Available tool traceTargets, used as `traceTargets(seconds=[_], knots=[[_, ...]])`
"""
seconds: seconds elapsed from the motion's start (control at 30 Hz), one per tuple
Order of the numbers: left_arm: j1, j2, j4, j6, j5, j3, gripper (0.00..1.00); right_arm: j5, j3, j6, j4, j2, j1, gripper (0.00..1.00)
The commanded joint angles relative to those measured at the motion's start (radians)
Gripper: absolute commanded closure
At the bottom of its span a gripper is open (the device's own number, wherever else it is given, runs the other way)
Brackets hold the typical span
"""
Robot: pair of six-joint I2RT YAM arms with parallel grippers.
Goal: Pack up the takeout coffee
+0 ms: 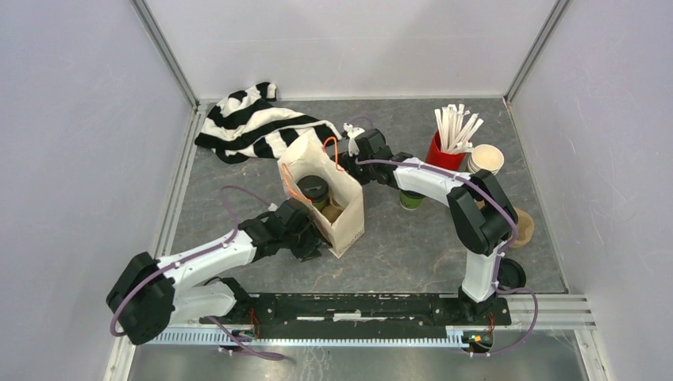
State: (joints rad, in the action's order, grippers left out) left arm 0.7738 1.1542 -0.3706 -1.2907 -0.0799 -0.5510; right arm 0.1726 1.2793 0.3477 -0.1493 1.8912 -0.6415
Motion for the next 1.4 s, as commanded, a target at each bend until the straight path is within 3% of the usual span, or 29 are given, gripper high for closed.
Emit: traceTargets(seconds=[0.0,0.2,0.37,0.5,0.7,0.9,1.03,1.23,1.37], knots=[[0.007,-0.153,-0.091,-0.078,0.078,-0.005,0.49,-0.053,0.091,-0.100,-0.074,-0.011,0.026,0.02],[0.007,-0.416,-0.237,-0.038,0.115,-0.015,0.42,-0.135,0.288,-0.263,-0.396,-0.037,0.048,0.02],[0.005,-0.563,-0.361,0.058,0.154,-0.157,0.36,-0.290,0.396,-0.339,-0.651,-0.102,0.049,0.02],[0.005,-0.591,-0.463,0.188,0.205,-0.333,0.29,-0.360,0.375,-0.341,-0.762,-0.216,0.048,0.02],[0.005,-0.513,-0.550,0.475,0.234,-0.580,0.28,-0.267,0.247,-0.291,-0.838,-0.393,0.047,0.02],[0.006,-0.525,-0.543,0.542,0.296,-0.643,0.26,-0.011,-0.135,-0.061,-0.675,-0.662,0.042,0.02],[0.007,-0.461,-0.535,0.568,0.263,-0.735,0.25,0.061,-0.357,0.089,-0.491,-0.814,-0.015,0.02],[0.007,-0.264,-0.646,0.684,0.339,-1.024,0.22,-0.022,-0.526,0.261,-0.229,-0.865,-0.159,0.02],[0.007,-0.087,-0.737,0.753,0.418,-1.257,0.19,-0.115,-0.576,0.300,-0.084,-0.847,-0.174,0.02]])
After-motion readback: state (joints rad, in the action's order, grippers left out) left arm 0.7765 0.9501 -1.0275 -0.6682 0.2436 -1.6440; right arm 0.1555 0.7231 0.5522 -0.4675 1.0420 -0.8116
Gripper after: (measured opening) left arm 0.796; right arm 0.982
